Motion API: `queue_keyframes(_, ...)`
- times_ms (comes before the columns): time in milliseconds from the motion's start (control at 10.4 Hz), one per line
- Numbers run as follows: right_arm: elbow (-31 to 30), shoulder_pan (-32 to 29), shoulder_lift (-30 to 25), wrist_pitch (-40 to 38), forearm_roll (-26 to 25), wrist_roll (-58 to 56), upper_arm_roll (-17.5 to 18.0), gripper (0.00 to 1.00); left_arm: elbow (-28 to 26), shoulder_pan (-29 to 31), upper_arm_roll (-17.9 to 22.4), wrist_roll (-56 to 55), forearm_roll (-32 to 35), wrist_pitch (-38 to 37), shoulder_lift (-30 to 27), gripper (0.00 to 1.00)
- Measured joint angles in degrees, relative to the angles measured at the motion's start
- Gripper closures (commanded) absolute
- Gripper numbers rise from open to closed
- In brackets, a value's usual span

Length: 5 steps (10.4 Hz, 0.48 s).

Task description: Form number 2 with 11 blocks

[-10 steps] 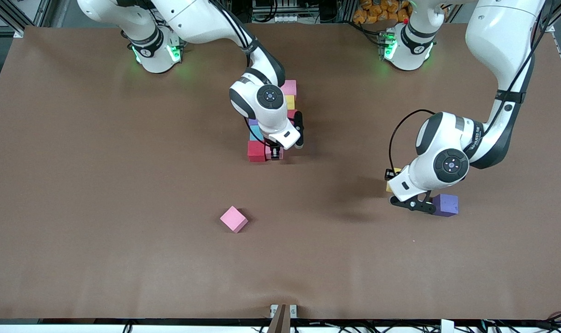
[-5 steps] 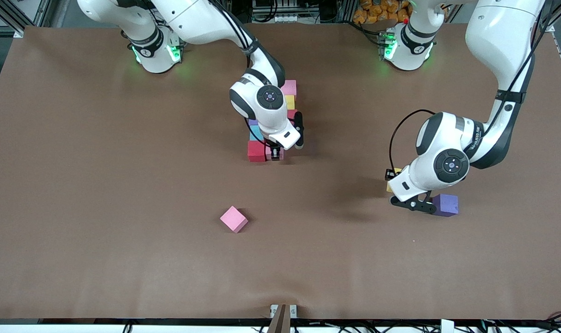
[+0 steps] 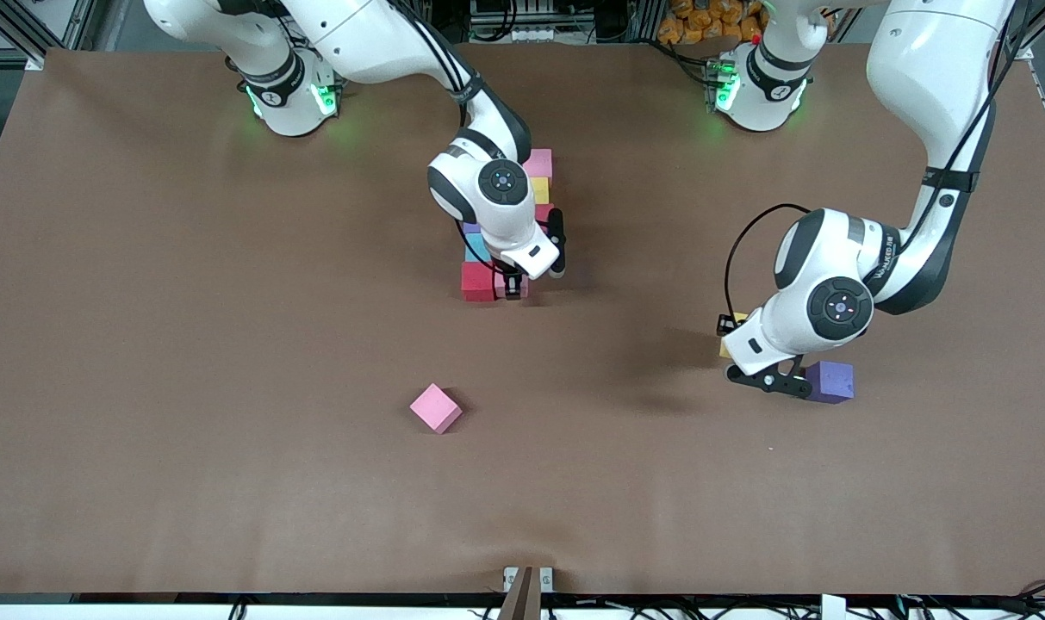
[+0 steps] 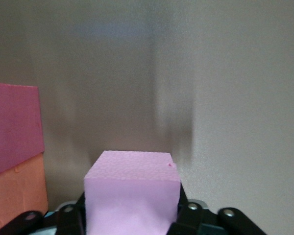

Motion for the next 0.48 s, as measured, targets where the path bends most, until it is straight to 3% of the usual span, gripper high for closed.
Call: queue_keyframes(479, 0.0, 0.0, 0.1, 0.0, 0.0, -0.1, 0.0, 0.0, 0.0, -0.6, 0.0, -2.3, 0.0, 0.0, -0.4, 0.54)
